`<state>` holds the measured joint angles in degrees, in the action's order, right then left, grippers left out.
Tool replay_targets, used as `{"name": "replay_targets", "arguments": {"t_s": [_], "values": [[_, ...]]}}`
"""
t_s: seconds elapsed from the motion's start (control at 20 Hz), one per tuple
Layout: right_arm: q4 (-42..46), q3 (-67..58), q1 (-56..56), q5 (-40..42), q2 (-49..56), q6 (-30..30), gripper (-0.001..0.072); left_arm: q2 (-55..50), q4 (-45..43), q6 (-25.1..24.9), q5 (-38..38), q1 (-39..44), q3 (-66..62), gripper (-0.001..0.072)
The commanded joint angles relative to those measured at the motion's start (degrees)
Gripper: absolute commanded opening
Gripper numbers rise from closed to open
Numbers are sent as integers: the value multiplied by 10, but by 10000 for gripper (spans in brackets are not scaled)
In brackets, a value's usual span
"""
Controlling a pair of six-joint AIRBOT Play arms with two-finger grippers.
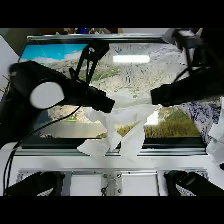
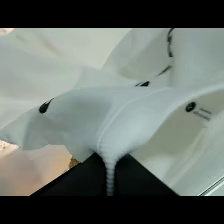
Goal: Fold the clothes and pants, and hang the long-sleeved shirts on hangers.
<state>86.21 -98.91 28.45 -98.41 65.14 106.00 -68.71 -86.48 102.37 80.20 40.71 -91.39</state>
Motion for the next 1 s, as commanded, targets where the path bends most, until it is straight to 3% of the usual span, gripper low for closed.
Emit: {"name": "replay_targets", "arguments": {"t_s": [0.0,0.2,0.4,0.65,0.8,0.95], "values": [[-10,42,1,58,52,-28,33,-31,139,-16,-60,-99,79,18],[8,43,0,147,87,-43,33,-27,206,-32,-86,-181,72,18],[5,-56,1,232,56,-54,32,29,207,-31,-96,-194,-93,18],[-81,-155,1,383,-47,-54,32,118,205,-47,-226,-102,-250,18],[-117,-155,1,467,-113,-59,32,157,203,-76,-320,-31,-251,18],[-119,-154,1,487,-148,-58,32,187,171,-95,-415,26,-211,18]]}}
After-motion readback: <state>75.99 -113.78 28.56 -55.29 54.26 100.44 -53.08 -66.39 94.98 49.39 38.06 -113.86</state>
